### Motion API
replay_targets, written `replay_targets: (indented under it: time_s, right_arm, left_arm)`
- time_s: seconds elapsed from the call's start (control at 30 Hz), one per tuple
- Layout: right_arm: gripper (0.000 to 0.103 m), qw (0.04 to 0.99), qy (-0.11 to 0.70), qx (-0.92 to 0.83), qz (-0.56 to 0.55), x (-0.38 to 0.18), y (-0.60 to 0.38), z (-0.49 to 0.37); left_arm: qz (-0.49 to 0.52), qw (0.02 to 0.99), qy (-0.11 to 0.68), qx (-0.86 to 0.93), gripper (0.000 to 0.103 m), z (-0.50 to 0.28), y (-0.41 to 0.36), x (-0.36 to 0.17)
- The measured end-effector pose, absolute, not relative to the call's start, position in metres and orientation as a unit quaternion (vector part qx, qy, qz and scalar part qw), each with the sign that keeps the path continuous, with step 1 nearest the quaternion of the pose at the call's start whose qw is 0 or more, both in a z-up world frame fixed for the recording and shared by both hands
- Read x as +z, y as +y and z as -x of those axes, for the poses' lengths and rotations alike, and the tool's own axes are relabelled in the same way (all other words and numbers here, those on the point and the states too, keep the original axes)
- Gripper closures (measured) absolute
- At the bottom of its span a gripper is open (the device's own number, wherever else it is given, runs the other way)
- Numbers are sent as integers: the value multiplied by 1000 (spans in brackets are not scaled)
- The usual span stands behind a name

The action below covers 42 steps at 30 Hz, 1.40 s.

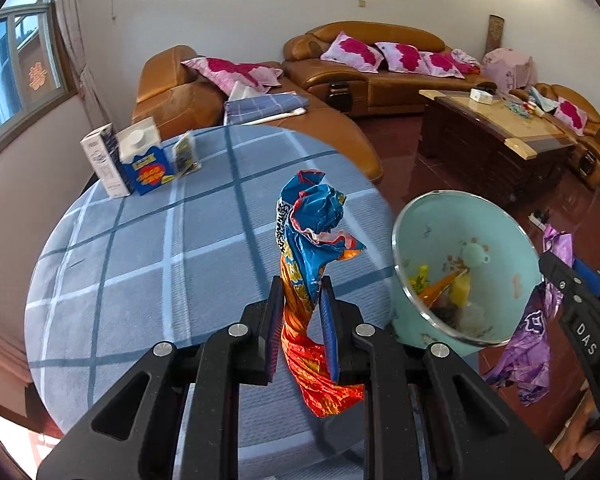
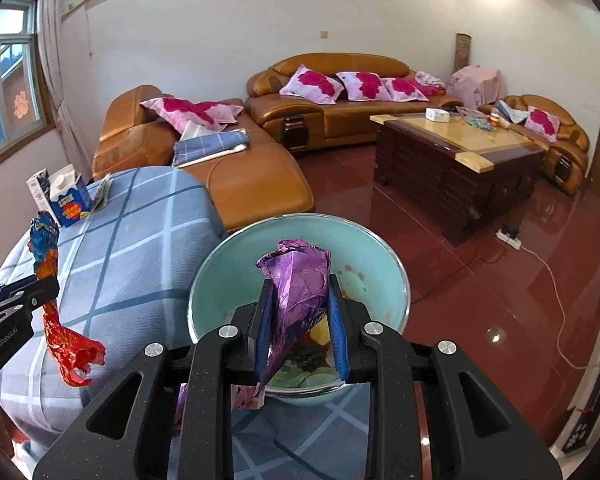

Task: Collect trash
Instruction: 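Carry the blue-orange wrapper over the bucket with the left tool while the right tool holds the purple wrapper there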

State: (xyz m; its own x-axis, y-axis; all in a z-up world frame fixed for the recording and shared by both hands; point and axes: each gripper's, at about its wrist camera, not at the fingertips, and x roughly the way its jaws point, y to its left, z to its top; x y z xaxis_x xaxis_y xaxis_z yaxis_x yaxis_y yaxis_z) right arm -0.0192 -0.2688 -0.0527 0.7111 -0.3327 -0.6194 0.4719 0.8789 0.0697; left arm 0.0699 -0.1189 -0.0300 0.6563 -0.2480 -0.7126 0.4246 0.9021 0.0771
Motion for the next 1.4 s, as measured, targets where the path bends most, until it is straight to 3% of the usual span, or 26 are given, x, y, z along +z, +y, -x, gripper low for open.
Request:
replay_targets:
  time_s: [1.4]
  right_arm:
    - [77,884,313,-316,-144,-78,-352,-2]
  left_arm:
    - [-163,866,382,-280,85,-95,-250,-53]
